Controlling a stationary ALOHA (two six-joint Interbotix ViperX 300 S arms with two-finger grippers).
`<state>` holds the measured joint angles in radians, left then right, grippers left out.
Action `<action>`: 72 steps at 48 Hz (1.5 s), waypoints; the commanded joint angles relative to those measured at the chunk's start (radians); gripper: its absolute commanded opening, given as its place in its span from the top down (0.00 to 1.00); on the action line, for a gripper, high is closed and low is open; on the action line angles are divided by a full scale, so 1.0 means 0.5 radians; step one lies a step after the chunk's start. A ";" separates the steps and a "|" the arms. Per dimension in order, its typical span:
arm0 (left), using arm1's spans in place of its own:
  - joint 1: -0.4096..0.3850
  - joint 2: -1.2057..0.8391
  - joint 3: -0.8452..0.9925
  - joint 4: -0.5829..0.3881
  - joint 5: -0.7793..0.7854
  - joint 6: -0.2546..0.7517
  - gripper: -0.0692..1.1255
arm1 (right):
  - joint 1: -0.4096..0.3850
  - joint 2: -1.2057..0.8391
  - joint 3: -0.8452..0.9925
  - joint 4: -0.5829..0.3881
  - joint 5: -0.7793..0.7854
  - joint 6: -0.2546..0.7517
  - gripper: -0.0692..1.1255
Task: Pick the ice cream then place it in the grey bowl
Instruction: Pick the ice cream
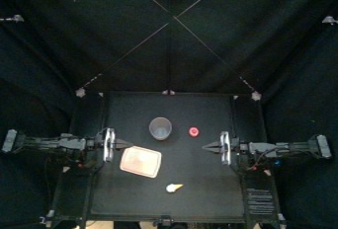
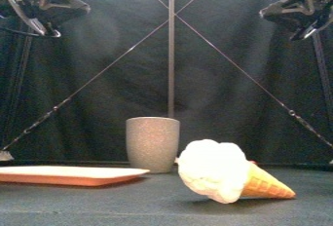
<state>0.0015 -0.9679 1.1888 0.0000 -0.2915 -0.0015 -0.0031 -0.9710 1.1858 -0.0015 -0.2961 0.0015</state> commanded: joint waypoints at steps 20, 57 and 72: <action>0.006 -0.018 0.009 0.067 -0.074 0.009 0.98 | 0.390 0.528 -0.147 0.012 -0.043 0.098 0.91; 0.003 -0.031 0.021 0.067 -0.074 0.006 0.98 | 0.577 1.865 -0.727 0.439 -0.006 0.101 0.10; 0.006 -0.034 0.025 0.067 -0.074 0.009 0.98 | 0.712 2.056 -0.871 0.454 0.009 0.101 0.10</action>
<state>0.0031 -0.9879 1.2134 0.0337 -0.3175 0.0031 0.3405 0.0583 0.7854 0.2224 -0.2899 0.0537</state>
